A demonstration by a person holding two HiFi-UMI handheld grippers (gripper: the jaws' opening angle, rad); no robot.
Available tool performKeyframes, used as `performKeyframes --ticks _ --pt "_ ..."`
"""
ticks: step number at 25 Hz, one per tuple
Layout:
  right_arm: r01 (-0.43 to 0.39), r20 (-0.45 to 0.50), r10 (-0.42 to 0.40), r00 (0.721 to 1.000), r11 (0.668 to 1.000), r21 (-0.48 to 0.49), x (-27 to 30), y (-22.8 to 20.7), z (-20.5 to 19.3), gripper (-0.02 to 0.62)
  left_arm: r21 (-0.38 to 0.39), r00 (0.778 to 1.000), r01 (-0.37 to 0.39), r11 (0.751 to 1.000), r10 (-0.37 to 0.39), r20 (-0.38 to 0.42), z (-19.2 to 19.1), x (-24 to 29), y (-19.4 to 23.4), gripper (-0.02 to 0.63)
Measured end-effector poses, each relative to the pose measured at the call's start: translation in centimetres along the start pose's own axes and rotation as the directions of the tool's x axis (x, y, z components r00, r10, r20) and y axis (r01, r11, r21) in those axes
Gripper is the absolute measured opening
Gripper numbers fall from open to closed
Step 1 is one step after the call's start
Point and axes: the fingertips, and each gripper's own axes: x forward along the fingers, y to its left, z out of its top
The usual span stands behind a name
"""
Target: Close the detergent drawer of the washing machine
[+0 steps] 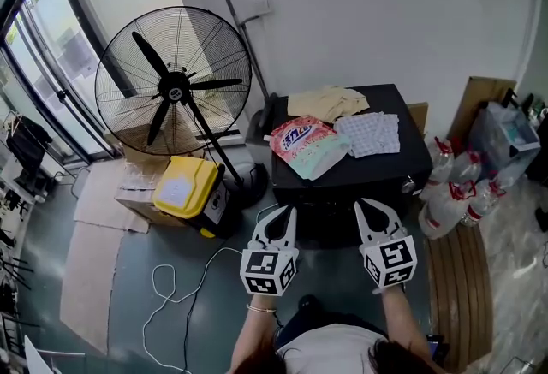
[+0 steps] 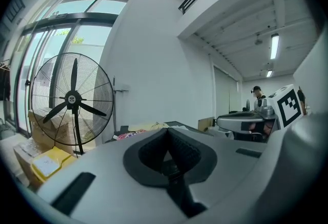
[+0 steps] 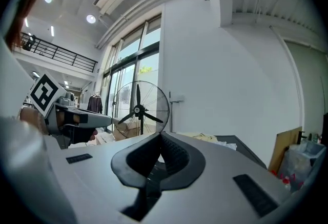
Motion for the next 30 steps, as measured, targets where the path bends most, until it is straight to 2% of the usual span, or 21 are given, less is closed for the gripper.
performKeyframes --ticks 13,30 --pt "-0.029 -0.035 0.028 0.999 0.999 -0.024 -1.4 0.2 -0.1 0.026 0.002 0.998 -0.058 0.998 0.058 0.010 0.5 -1.5 -1.0 0.017" --pt "0.019 -0.045 -0.021 0.999 0.999 -0.049 -0.6 0.7 0.7 0.026 0.022 1.000 -0.007 1.000 0.006 0.018 1.4 -1.2 0.4 0.017"
